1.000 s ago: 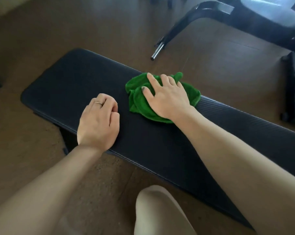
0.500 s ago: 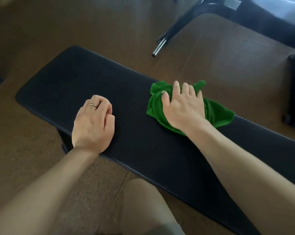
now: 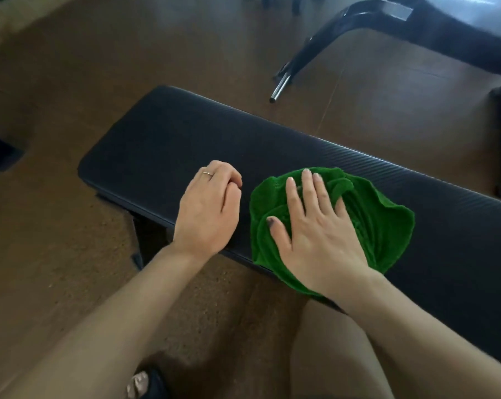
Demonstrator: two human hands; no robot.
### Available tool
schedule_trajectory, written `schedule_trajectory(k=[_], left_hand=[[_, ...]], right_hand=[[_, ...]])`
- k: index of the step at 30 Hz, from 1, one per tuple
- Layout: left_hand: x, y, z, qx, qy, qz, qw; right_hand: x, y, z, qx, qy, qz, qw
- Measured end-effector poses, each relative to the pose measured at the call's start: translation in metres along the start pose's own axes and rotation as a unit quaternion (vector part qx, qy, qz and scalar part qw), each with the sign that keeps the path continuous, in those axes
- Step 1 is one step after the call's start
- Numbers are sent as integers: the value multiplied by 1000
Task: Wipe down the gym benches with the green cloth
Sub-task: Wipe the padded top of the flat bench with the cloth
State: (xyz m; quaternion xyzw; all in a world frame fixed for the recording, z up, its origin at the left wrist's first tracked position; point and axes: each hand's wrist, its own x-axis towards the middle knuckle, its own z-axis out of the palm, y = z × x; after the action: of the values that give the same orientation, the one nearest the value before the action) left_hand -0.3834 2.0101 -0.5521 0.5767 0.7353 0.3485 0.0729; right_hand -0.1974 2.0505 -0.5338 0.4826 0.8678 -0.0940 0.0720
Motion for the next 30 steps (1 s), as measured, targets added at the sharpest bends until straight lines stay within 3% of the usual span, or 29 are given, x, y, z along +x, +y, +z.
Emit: schedule_trajectory(k=[4,9,13,16,19,22,25,30], left_hand=[[5,-29,-30,59,16,68,996],[19,-74,-43,71,113,-4,991],[5,-83,-41,52,136,94,985],[9,-93,-49,65,178,85,978],[23,-111,-63,95,223,9,970],[34,-127,-71,67,237,-84,966],[36,-126,-68,18,258,-101,961],[35,-129,-65,-47,309,-103,944]], right_hand=[[43,-3,-5,12,32,24,999],[82,-31,-9,49,57,105,992],[59,-31,-8,-3,134,139,981],[44,-26,-14,6,61,211,976],[48,-33,-9,5,10,229,973],[57,-49,-5,7,31,223,974],[69,-83,-6,10,36,188,981],[70,-159,4,25,74,-23,997]])
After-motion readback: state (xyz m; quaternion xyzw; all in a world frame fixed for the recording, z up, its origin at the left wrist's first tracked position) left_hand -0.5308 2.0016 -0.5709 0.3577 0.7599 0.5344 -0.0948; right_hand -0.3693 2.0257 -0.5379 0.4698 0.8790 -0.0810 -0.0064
